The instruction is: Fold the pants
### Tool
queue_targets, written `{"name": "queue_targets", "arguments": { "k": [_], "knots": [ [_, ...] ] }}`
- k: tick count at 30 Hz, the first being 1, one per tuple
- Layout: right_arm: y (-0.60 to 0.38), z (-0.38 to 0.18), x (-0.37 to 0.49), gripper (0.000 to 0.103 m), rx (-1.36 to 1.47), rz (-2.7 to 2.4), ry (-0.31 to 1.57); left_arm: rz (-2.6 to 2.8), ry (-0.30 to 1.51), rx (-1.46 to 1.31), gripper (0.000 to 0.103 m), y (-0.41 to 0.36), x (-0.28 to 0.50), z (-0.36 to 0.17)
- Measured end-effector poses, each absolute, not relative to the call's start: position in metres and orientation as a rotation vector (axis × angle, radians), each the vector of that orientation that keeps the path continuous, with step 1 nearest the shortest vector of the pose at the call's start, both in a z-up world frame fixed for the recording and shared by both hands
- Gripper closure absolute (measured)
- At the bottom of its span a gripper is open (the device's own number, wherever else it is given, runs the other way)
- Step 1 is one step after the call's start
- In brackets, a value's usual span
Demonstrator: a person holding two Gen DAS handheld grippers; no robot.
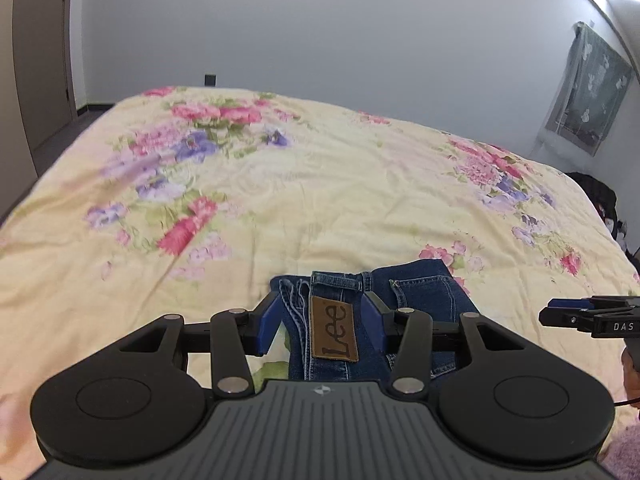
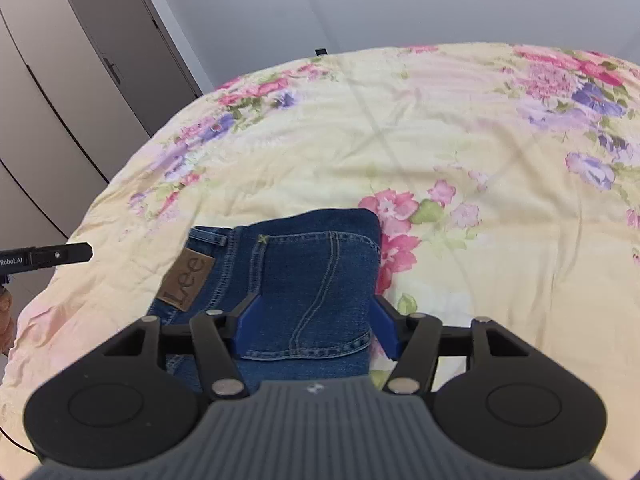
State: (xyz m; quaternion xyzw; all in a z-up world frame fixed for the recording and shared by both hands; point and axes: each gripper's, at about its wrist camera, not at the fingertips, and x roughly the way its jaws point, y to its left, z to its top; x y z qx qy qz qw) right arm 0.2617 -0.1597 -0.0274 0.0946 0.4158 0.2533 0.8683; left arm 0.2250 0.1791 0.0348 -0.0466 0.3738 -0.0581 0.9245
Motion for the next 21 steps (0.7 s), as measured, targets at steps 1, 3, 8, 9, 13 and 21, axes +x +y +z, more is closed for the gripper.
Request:
{"name": "queue_targets", "arguments": {
  "k": [1,3,8,9,13,21],
  "knots": [
    [-0.161,-0.018,0.251,0.043,0.19,0.536,0.847,-0.122,0.756,-0.054,0.05,0.176,0.216,0.047],
    [-0.165,0.001,0.225,0.041,0.174,0.551,0.801,-0.129,0.739,0.03,0.049,0.172,0.195,0.068],
    [-0.176,0.031,0.16,0.029,0.188,0.574,0.719,-0.101,0.719,0.114,0.048,0.17,0.138,0.099],
    [-0.176,0.034,0.146,0.026,0.184,0.573,0.703,-0.082,0.704,0.124,0.048,0.167,0.125,0.099],
    [-0.174,0.038,0.094,0.022,0.108,0.55,0.623,0.028,0.621,0.198,0.047,0.144,0.077,0.083],
    [-0.162,0.015,0.024,0.021,0.091,0.48,0.596,0.065,0.635,0.228,0.022,0.092,0.038,0.032]
  ]
}}
